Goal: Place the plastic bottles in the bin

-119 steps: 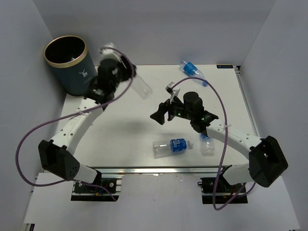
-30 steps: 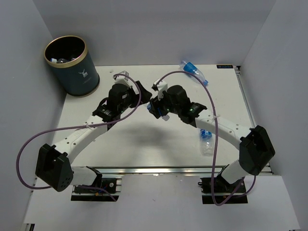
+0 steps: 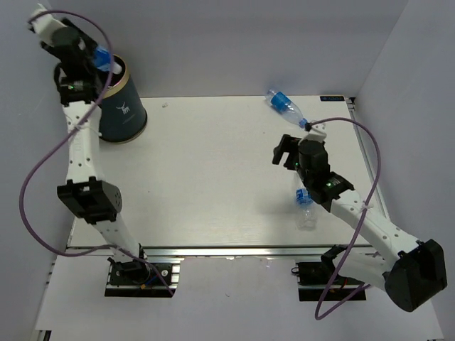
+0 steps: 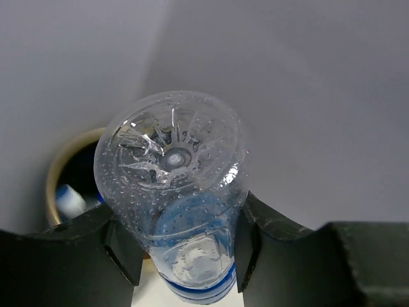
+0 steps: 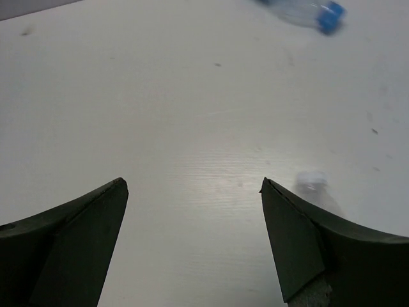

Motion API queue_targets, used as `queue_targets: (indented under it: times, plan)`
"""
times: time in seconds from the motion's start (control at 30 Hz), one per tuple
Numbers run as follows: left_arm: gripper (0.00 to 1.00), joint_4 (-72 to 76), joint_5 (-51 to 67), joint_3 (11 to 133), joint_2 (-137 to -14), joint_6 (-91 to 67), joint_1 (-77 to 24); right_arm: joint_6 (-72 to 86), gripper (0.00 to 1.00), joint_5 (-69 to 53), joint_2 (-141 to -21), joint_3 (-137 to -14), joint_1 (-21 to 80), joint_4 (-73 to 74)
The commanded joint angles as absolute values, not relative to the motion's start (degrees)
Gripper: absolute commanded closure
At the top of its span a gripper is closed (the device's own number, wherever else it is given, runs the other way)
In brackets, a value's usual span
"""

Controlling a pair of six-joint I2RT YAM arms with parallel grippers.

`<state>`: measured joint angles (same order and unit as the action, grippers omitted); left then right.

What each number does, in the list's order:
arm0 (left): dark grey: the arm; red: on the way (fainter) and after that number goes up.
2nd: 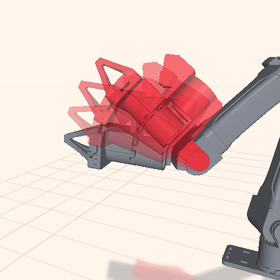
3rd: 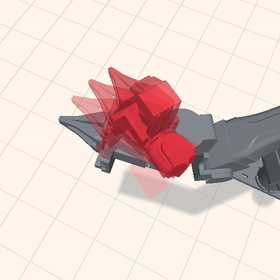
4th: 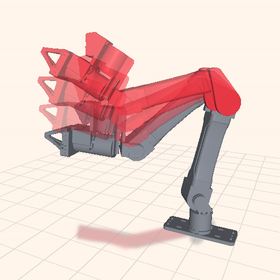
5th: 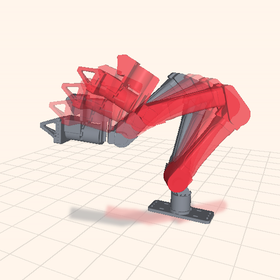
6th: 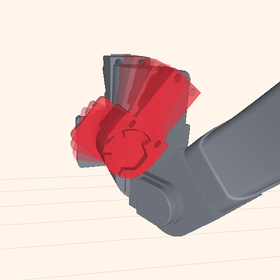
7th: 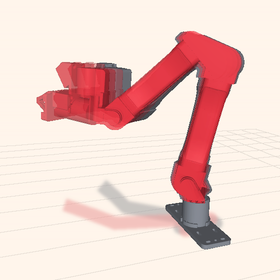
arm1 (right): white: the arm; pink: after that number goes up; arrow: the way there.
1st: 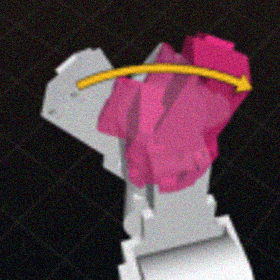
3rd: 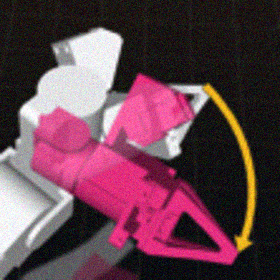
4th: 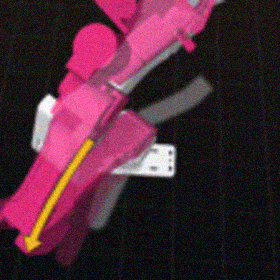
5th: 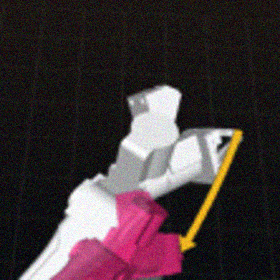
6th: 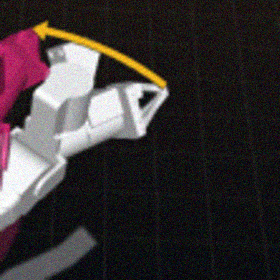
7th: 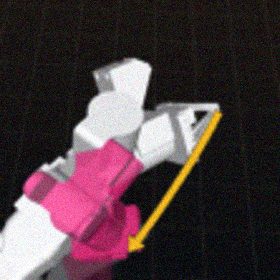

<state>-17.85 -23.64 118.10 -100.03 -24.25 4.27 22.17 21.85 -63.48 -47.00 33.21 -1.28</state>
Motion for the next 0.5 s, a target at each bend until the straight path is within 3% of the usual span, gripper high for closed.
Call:
queue_targets:
  times: [0.0, 0.07, 0.13, 0.17, 0.27, 0.3, 0.47]
  plan:
    - [0.76, -24.5, -24.3, 130.1, -109.4, -24.3, 11.8, 29.9, 0.11, 32.0, -60.8, -44.1, 28.8, 8.0]
    - [0.73, -24.0, -22.0, 134.5, -112.7, -25.5, 15.2, 32.2, 0.11, 31.8, -59.7, -42.3, 25.6, 12.9]
    - [0.59, -21.0, -23.8, 134.3, -115.0, -25.6, 16.3, 32.9, 0.11, 32.3, -59.2, -41.1, 24.1, 15.8]
    - [0.57, -19.8, -25.0, 133.1, -115.3, -25.2, 16.4, 33.2, 0.11, 32.4, -59.1, -40.3, 23.0, 18.6]
    - [0.28, -18.0, -26.4, 132.6, -115.9, -23.6, 16.4, 34.0, 0.11, 32.0, -58.8, -38.7, 21.0, 22.5]
    - [0.02, -17.8, -25.8, 132.4, -115.8, -23.2, 16.4, 33.9, 0.11, 30.9, -58.7, -38.1, 20.6, 22.8]
    - [0.02, -19.1, -21.1, 132.2, -113.3, -23.7, 16.3, 33.8, 0.11, 25.4, -60.4, -35.0, 17.9, 21.7]
